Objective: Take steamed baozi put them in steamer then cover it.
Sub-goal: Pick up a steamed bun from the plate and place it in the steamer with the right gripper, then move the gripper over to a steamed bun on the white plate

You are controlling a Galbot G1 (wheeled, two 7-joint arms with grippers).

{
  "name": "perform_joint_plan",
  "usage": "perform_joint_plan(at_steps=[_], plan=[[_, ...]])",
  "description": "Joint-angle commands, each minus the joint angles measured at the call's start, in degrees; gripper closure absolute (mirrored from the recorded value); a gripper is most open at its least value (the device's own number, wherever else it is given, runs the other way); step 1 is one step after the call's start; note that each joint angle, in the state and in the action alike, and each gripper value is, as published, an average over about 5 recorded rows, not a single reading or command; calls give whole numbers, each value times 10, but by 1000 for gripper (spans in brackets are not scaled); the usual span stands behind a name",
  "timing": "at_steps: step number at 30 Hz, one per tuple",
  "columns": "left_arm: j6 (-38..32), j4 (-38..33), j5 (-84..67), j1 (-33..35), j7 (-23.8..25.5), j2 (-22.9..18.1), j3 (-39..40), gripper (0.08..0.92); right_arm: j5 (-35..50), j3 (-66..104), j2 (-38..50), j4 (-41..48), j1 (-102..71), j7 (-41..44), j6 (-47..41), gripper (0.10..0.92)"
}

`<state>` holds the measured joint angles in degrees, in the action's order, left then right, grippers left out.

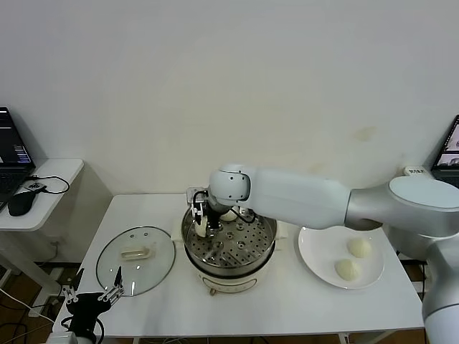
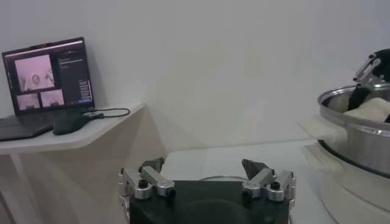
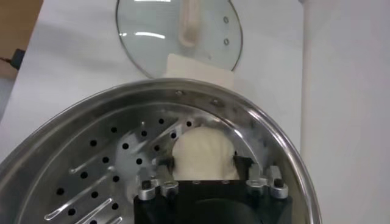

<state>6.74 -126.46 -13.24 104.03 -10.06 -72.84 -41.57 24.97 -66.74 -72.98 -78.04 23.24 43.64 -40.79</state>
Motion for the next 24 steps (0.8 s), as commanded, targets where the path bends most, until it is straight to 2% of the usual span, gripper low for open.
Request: perform_joint_plan(at_steps=[1,5,13,18,24], plan=[[0,-1,0,-1,0,0,1,177,0,7,37,-27,40,54,11,232],[1,-3,0,-4,1,1,4,177,-23,-1,116,-78,90,124,50,204],[2,-5,0,-9,2,4,13,177,-95,-45,320,-192,163,231,159,202],[2,-4,1,-8,2,9,17,177,-164,-39,433,-220,148,267,216,203],[1,-7,1,-2,1,15,16,177,-254,-21,505,-228,81,272,247,203]])
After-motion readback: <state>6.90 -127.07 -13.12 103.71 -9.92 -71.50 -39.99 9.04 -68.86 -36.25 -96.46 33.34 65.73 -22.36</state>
